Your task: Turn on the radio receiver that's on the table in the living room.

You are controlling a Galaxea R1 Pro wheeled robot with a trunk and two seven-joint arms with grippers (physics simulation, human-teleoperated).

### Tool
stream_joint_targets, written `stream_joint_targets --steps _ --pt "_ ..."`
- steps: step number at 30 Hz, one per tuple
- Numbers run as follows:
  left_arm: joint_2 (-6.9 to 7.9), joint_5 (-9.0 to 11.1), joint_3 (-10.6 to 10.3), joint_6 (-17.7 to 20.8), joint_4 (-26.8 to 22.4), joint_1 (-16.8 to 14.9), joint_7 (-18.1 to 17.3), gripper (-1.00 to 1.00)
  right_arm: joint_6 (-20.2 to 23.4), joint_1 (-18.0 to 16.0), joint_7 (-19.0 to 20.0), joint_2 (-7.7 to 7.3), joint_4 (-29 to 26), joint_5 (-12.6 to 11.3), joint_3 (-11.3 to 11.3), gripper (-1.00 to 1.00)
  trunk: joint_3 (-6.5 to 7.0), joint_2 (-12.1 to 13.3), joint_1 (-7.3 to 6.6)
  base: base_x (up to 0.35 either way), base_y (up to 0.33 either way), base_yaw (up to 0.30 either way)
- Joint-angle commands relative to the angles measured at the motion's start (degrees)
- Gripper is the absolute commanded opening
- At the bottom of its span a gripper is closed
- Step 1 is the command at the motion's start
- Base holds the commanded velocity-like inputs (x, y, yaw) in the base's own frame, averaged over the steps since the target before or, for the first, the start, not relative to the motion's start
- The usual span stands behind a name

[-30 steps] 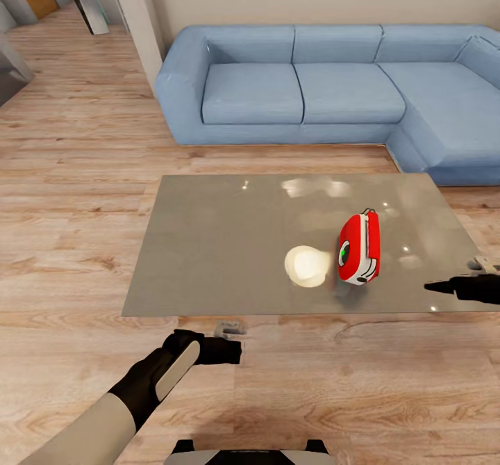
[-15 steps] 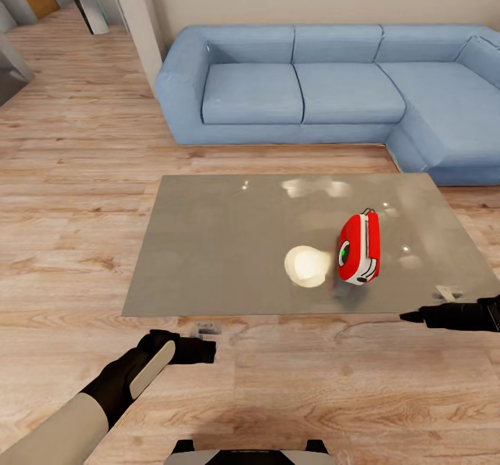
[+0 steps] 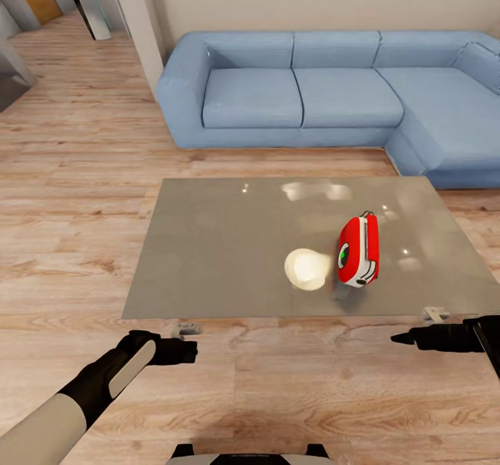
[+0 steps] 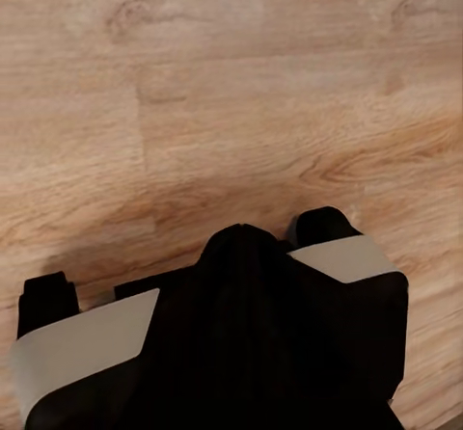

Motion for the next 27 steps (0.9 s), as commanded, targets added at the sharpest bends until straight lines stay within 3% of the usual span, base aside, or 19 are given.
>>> stream_joint_targets --steps 1,8,13,16,21,25,27 --pt "0.16 0.0 0.0 0.0 0.3 0.0 0.0 -1.0 -1.0 0.0 -0.3 0.03 1.1 0.0 0.0 1.0 0.09 0.0 0.0 0.0 0.0 0.0" --pt "1.13 0.1 0.0 -0.1 2.4 0.0 -0.1 -1.0 -6.3 0.0 -3.0 0.03 7.4 0.0 0.0 1.0 0.73 0.0 0.0 0.0 0.0 0.0" --pt "1.46 0.0 0.0 -0.2 5.3 0.0 -0.3 -1.0 -10.8 0.0 -5.5 0.01 16.0 0.2 0.0 1.0 1.18 0.0 0.0 0.0 0.0 0.0" --pt "1.5 -0.2 0.0 -0.3 8.0 0.0 -1.4 -1.0 -16.3 0.0 -7.8 0.14 23.9 1.7 0.0 1.0 1.45 0.0 0.0 0.0 0.0 0.0" --pt "1.52 -0.4 0.0 -1.8 11.3 0.0 -3.0 -1.0 -26.1 0.0 -14.0 2.02 35.8 4.4 0.0 1.0 1.9 0.0 0.0 0.0 0.0 0.0" --pt "1.48 -0.5 -0.1 -4.0 13.6 0.0 -3.5 -1.0 -29.3 0.0 -17.5 2.67 41.2 5.0 0.0 1.0 2.26 0.0 0.0 0.0 0.0 0.0" --pt "1.24 -0.8 -0.1 -4.9 18.0 0.0 -3.7 -1.0 -30.2 0.0 -18.9 2.84 43.4 5.1 0.0 1.0 2.45 0.0 0.0 0.0 0.0 0.0"
